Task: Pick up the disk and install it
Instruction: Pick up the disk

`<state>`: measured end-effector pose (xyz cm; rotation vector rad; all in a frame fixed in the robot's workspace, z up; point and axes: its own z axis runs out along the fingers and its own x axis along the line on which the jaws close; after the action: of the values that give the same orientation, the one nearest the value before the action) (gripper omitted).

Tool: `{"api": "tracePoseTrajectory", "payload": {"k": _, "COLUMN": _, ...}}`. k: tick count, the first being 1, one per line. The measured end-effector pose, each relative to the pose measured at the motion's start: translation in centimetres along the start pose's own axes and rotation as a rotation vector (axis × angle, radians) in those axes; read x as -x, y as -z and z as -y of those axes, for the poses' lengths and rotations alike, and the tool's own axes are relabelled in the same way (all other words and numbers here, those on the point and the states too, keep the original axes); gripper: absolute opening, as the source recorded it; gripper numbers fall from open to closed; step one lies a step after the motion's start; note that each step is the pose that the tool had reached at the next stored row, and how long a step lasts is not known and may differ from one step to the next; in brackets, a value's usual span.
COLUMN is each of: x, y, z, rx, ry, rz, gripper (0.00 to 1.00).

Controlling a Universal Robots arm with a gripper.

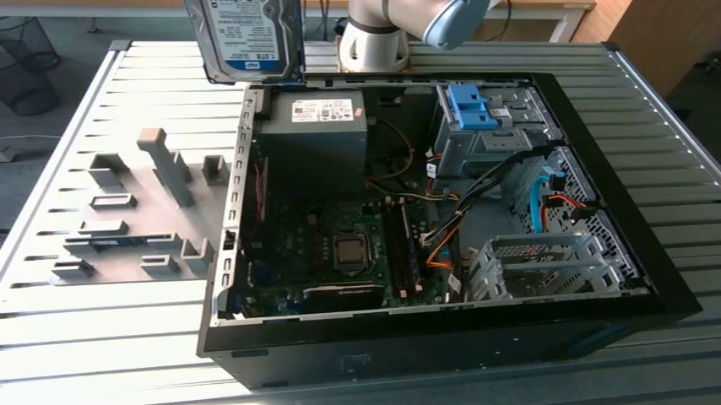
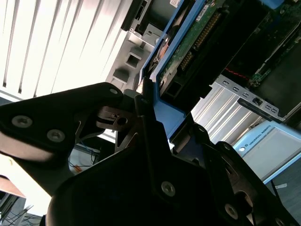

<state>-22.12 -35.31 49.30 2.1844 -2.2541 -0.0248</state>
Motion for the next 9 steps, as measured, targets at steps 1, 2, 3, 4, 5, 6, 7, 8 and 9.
{"api": "tracePoseTrajectory", "payload": {"k": 1, "x": 0.0, "y": 0.0, "z": 0.14, "rx": 0.0, "ry": 0.0, "rz": 0.0, "gripper": 0.36}}
{"api": "tracePoseTrajectory", "payload": {"k": 2, "x": 0.01, "y": 0.01, "z": 0.27, "rx": 0.0001, "ry": 0.0, "rz": 0.0, "gripper": 0.36}}
{"api": "tracePoseTrajectory", "payload": {"k": 3, "x": 0.01, "y": 0.01, "z": 0.41, "rx": 0.0001, "ry": 0.0, "rz": 0.0, "gripper": 0.36}}
{"api": "tracePoseTrajectory", "payload": {"k": 4, "x": 0.02, "y": 0.01, "z": 0.54, "rx": 0.0001, "ry": 0.0, "rz": 0.0, "gripper": 0.36}}
{"api": "tracePoseTrajectory", "payload": {"k": 5, "x": 0.02, "y": 0.01, "z": 0.68, "rx": 0.0001, "ry": 0.0, "rz": 0.0, "gripper": 0.36}}
{"api": "tracePoseTrajectory", "payload": {"k": 6, "x": 0.03, "y": 0.01, "z": 0.81, "rx": 0.0001, "ry": 0.0, "rz": 0.0, "gripper": 0.36}}
{"api": "tracePoseTrajectory", "payload": {"k": 7, "x": 0.03, "y": 0.01, "z": 0.94, "rx": 0.0001, "ry": 0.0, "rz": 0.0, "gripper": 0.36}}
{"api": "tracePoseTrajectory", "payload": {"k": 8, "x": 0.04, "y": 0.02, "z": 1.07, "rx": 0.0001, "ry": 0.0, "rz": -0.0001, "gripper": 0.36}}
{"api": "tracePoseTrajectory", "payload": {"k": 9, "x": 0.04, "y": 0.02, "z": 1.19, "rx": 0.0, "ry": 0.0, "rz": 0.0, "gripper": 0.36}}
